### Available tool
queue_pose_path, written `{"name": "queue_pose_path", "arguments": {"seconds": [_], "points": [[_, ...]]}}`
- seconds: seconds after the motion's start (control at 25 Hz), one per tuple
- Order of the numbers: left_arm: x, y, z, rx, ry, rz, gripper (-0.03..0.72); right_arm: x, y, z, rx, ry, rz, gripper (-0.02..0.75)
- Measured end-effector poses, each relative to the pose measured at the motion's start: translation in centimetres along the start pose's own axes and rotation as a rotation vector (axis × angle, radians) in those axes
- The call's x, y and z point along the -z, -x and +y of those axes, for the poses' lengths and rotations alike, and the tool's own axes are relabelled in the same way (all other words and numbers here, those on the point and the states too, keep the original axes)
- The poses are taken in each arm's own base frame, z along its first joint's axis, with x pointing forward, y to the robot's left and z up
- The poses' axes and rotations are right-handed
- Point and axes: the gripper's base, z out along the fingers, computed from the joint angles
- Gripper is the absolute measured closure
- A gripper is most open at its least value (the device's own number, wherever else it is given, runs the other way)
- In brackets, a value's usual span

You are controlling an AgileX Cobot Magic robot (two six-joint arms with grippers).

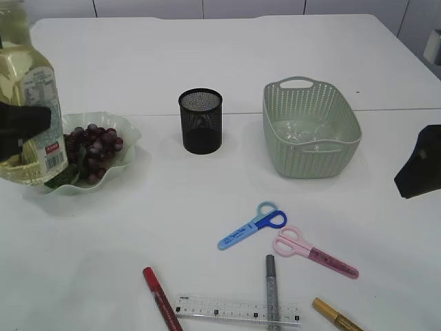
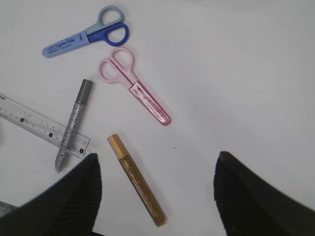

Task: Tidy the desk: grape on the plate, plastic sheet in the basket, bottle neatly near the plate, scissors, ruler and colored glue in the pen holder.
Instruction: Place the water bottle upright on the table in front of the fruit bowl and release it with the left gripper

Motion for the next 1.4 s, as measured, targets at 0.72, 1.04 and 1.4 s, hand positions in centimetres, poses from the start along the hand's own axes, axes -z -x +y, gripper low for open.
{"name": "queue_pose_path", "arguments": {"seconds": [0.72, 1.04, 1.4], "points": [[-3.4, 0.4, -2.5, 0.024, -0.153, -0.204, 0.242, 0.0, 0.0, 0.0, 0.002, -0.003, 0.0, 0.214], [-3.7, 0.9, -3.3, 0.042, -0.247, -0.298, 0.242, 0.0, 0.0, 0.0, 0.002, -0.003, 0.001, 0.214], [-3.6, 1.0, -3.6, 0.065, -0.279, -0.304, 0.242, 0.0, 0.1, -0.1, 0.003, -0.007, -0.014, 0.214]]}}
